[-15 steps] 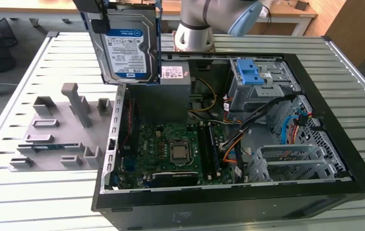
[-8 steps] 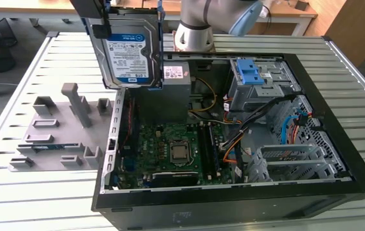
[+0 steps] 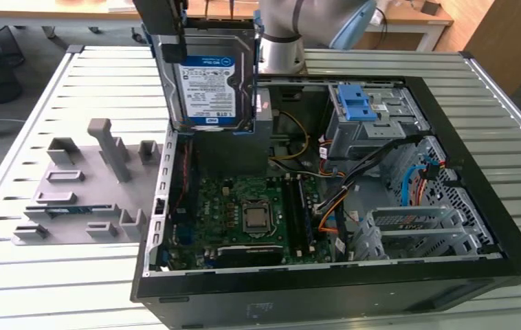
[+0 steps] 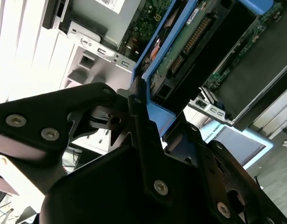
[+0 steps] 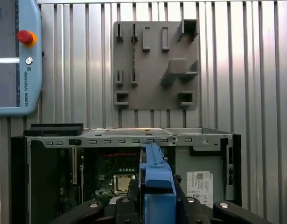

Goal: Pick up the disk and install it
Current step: 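Pick up the disk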

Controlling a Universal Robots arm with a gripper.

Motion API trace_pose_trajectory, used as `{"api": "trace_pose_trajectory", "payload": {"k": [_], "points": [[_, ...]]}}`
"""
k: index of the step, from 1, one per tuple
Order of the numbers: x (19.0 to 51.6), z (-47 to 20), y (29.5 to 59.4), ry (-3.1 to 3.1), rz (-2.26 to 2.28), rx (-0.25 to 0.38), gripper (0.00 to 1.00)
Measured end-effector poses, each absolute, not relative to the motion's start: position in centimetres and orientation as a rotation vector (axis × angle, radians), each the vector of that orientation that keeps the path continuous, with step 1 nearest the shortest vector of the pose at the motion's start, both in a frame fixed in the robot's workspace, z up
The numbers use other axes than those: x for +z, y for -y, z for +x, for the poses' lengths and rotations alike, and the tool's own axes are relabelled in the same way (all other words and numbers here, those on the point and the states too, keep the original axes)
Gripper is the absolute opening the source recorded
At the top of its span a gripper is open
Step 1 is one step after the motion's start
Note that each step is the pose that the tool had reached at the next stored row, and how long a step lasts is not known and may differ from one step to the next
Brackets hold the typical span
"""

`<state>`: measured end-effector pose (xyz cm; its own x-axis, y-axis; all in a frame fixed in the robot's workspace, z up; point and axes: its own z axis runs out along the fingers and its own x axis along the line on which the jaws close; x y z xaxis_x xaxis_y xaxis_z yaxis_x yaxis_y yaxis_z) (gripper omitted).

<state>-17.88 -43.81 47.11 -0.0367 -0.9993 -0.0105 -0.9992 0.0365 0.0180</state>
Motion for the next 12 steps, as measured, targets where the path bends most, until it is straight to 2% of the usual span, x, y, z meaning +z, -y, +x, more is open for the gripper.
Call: {"api": "trace_pose_trajectory", "payload": {"k": [12], "points": [[46.7, -12.6, 43.8, 2.258, 2.177, -0.032, 0.36]]}}
